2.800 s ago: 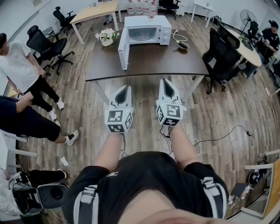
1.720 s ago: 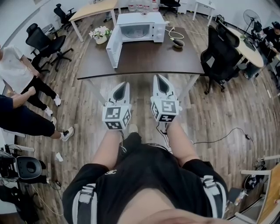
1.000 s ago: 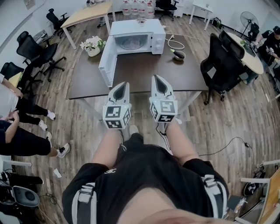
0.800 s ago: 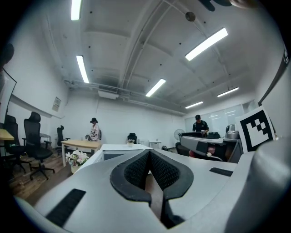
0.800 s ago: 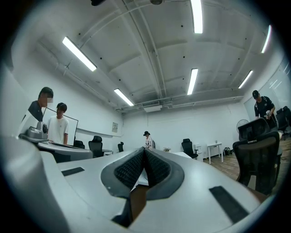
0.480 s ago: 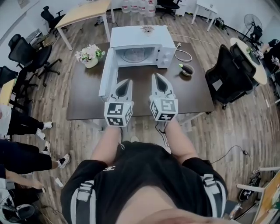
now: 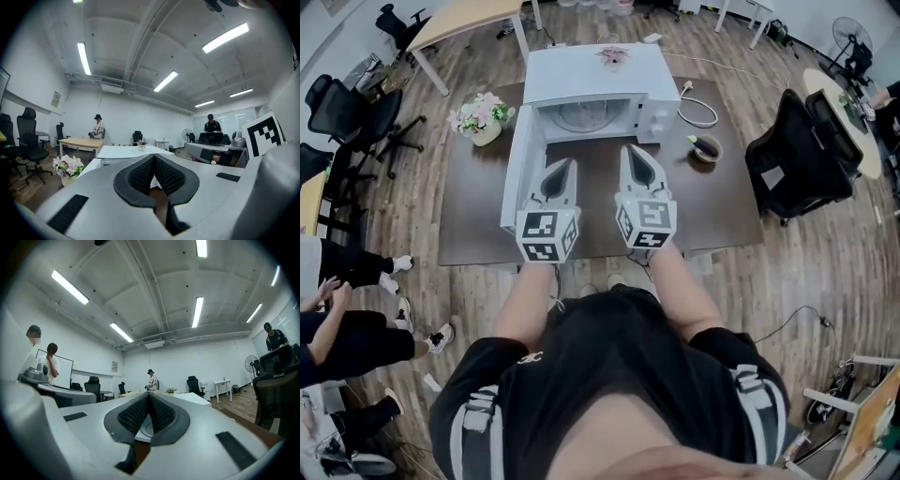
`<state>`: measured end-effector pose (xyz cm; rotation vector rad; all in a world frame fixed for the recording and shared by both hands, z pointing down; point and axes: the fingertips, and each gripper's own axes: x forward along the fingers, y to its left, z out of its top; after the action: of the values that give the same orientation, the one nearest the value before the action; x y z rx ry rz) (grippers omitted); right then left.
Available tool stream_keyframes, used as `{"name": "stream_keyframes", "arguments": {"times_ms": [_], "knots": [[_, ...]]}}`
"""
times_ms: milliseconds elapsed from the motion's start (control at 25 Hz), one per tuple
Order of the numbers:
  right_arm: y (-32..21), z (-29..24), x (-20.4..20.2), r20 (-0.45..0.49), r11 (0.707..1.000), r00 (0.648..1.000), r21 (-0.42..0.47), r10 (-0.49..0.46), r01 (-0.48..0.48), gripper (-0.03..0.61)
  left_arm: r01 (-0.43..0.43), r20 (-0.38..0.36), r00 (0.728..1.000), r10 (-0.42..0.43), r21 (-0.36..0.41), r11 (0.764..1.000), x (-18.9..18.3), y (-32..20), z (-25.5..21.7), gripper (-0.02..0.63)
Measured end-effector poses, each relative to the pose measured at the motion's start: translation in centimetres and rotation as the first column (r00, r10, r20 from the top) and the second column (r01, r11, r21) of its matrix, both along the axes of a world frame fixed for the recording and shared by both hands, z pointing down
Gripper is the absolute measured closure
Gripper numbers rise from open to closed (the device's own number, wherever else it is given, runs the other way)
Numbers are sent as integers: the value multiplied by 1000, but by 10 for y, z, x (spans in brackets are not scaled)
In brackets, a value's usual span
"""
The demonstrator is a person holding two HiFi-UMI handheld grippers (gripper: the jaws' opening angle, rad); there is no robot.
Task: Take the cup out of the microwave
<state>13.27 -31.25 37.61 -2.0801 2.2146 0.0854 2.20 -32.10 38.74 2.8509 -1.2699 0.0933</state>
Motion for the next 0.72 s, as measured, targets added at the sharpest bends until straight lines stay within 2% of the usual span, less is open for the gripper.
{"name": "stream_keyframes", "arguments": {"times_ms": [200,240,360,440,560,720], "knots": [[-20,1,9,13,999,1000,41,-29,28,578,42,-9,999,-42,-20,999,4,-15,6,612],[-25,1,9,24,998,999,53,-39,38,552,48,-8,999,-49,-19,999,4,-18,7,612],[-45,7,6,56,994,994,60,-97,93,253,68,-3,998,-68,-13,998,2,-23,9,612],[-61,12,7,71,993,992,50,-107,103,116,85,-4,996,-85,-19,996,0,-29,12,612],[-86,27,8,77,994,991,15,-108,107,46,122,-5,993,-122,-34,992,-6,-39,17,612],[-121,57,6,66,992,992,-48,-112,115,17,177,1,984,-178,-44,983,-13,-54,27,612]]}}
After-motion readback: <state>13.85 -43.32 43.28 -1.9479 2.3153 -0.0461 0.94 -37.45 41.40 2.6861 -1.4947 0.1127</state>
